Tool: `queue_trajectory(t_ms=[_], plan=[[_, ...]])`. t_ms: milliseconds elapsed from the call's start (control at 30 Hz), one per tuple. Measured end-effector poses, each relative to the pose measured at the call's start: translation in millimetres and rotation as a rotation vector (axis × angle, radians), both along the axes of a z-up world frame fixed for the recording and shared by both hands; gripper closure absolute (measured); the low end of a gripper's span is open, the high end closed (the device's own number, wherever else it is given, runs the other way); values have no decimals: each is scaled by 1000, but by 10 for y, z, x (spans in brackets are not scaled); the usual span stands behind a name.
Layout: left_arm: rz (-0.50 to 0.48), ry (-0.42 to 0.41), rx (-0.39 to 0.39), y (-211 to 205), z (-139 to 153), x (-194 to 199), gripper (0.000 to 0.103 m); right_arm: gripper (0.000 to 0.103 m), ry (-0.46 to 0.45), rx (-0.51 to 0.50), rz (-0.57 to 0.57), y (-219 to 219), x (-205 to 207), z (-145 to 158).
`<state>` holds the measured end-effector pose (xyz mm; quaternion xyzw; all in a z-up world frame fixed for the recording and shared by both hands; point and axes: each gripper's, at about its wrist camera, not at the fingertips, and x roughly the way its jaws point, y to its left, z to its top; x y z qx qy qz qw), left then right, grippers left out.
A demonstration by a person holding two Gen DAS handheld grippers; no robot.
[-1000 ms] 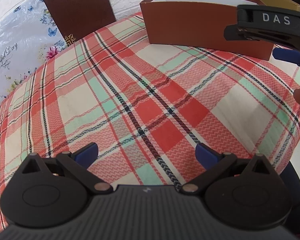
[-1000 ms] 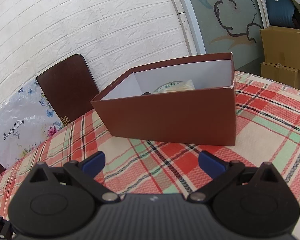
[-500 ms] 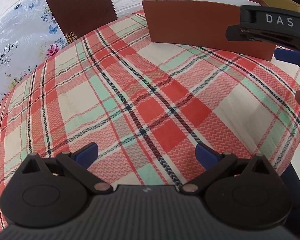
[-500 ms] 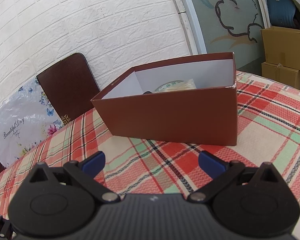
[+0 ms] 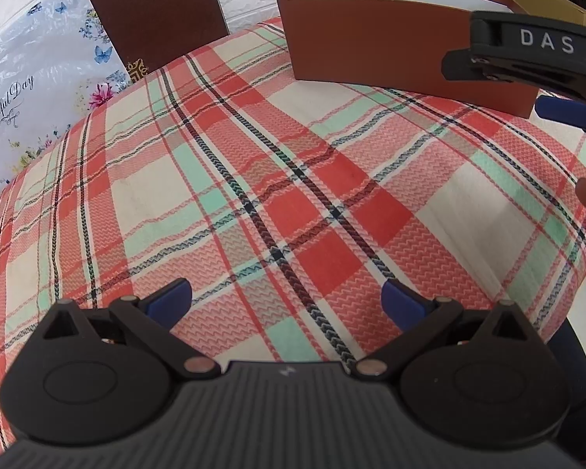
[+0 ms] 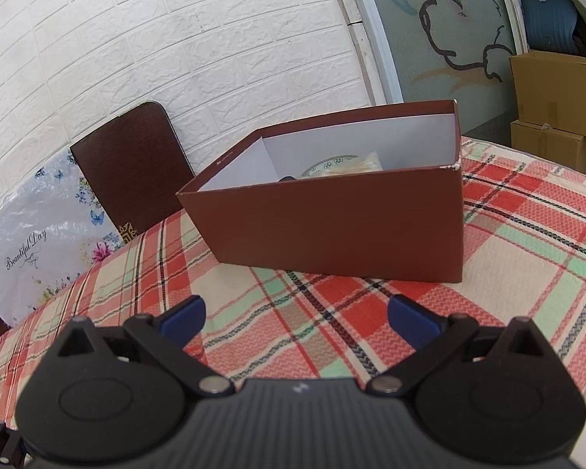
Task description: Organize objects
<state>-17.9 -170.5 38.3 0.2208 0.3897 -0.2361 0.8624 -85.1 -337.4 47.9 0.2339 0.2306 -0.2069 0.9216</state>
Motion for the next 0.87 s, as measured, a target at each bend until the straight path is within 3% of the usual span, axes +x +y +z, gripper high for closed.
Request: queue_trajectory(t_ms=[567,867], plan=[[4,2,-3,7,-12,1,0,0,4,2,3,3,5,-30],[27,-50,-59,90,88,26,0,0,8,-8,9,25,16,-43]])
